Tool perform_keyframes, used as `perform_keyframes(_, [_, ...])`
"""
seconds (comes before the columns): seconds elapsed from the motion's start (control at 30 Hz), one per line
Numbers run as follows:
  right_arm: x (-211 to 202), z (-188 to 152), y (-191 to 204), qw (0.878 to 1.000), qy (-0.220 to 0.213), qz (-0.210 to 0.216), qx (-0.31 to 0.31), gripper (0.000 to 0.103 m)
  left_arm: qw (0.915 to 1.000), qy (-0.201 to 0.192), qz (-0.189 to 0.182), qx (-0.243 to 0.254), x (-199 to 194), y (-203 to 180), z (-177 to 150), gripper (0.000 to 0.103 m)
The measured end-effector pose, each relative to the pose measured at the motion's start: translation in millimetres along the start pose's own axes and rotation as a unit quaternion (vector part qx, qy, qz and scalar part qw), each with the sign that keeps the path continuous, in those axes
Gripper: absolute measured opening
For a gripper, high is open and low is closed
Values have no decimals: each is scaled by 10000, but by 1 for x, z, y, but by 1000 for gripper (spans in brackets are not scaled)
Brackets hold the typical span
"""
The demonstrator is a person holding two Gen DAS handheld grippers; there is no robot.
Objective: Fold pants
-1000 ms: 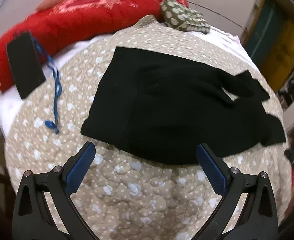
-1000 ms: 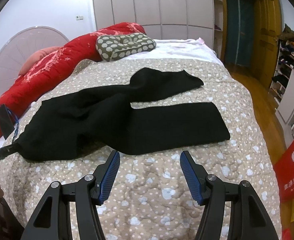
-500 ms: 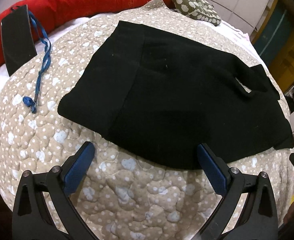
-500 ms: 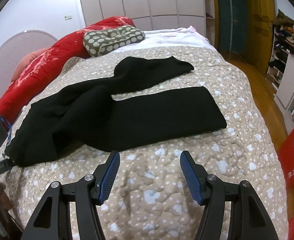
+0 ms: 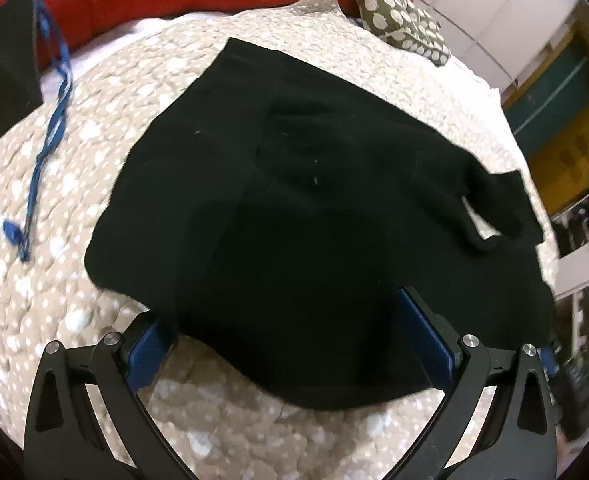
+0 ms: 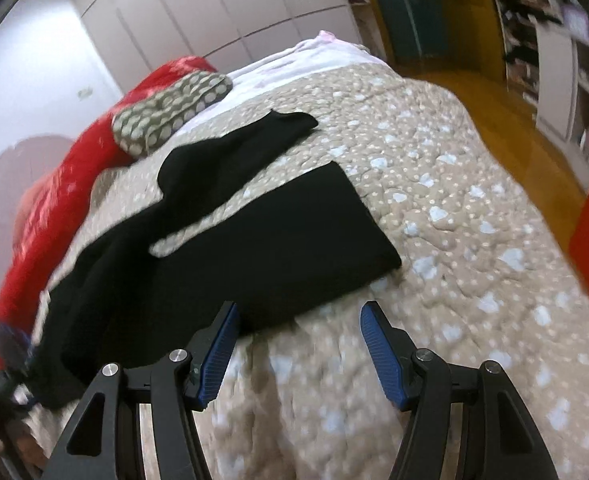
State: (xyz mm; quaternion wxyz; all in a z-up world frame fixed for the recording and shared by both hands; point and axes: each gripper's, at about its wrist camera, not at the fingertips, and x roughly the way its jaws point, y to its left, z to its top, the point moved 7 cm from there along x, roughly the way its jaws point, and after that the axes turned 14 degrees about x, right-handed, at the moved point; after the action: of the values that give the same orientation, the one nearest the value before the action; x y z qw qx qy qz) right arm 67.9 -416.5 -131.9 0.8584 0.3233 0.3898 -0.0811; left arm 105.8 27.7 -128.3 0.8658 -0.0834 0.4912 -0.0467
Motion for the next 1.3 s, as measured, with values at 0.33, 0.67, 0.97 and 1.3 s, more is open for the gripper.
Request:
perform_keyframes(0.33, [0,26,22,9988,-342,352,17,5,9988,-10,-460,143,-10,0,9,13])
perform_keyframes(0.67, [-120,17,3,9957,-770,399,-315,5,9951,-143,-537,815,-55,10,12,12])
perform_keyframes(0.97, [-87,-10,-54,9885,-376,-1343,-583,21,9957,148,-176,897,-50,32,-19,22])
perform_keyframes(1.3, [-102,-29,64,9868,-143,476,-1539,21,9935,-52,214,1115,-85,41,-18,22])
